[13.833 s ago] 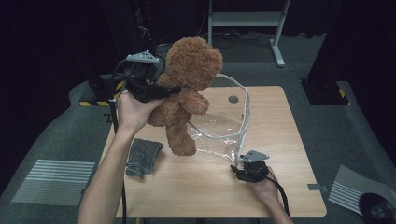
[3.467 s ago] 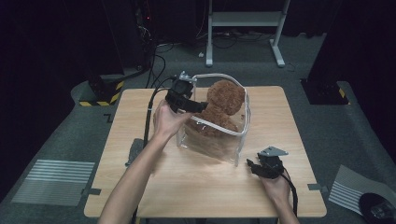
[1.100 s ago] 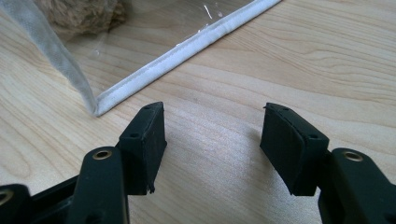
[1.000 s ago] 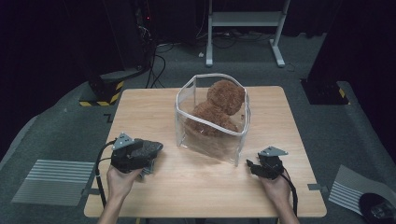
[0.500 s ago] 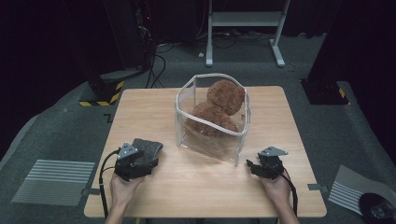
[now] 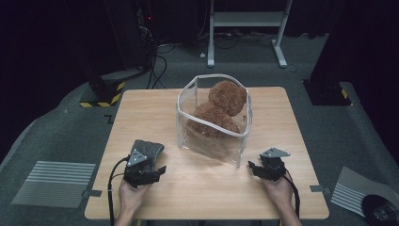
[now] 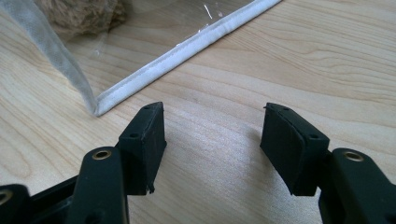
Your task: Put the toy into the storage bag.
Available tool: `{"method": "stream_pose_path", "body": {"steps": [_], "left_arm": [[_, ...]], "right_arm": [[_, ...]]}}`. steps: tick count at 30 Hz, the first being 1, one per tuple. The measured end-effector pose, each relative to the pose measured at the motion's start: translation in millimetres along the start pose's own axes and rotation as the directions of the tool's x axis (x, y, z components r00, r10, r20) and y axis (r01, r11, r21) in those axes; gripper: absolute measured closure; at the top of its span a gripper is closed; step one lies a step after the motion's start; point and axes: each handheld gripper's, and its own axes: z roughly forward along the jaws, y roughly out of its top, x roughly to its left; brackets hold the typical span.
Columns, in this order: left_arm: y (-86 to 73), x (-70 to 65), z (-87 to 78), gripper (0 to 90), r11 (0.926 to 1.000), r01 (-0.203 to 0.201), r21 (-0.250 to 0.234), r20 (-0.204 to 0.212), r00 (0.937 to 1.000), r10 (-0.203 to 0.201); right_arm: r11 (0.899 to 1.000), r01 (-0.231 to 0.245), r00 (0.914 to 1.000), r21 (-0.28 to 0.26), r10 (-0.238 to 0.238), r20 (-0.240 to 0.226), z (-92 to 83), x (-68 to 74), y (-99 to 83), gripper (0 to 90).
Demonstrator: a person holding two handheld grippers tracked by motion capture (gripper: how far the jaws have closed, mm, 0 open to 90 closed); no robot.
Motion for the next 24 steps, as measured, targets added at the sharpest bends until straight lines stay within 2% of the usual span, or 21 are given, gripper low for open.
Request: {"method": "stream_pose_path", "body": {"steps": [5,16,22,24], "left_arm": [[-3.5,-8.0,9.7,26.7,0.9993,-0.034,0.017,-0.004,0.9994,0.034],[-10.2,-16.8,29.4,27.1,0.9976,-0.059,0.036,-0.009,0.9982,0.060],[-11.2,-17.9,39.1,27.2,0.9957,-0.078,0.051,-0.026,0.9965,0.079],[-11.9,-17.9,42.1,27.3,0.9960,-0.073,0.052,-0.028,0.9969,0.074]], "right_arm": [[1.000,0.000,1.0000,0.000,0.000,0.000,0.0,0.0,0.0,39.9],[1.000,0.001,1.0000,-0.001,-0.001,0.001,0.0,0.2,-0.1,39.8],[1.000,0.000,1.0000,-0.001,0.000,0.001,0.0,0.2,-0.1,39.7],[1.000,0.001,1.0000,-0.001,-0.001,0.001,0.0,0.2,-0.1,39.8]]}}
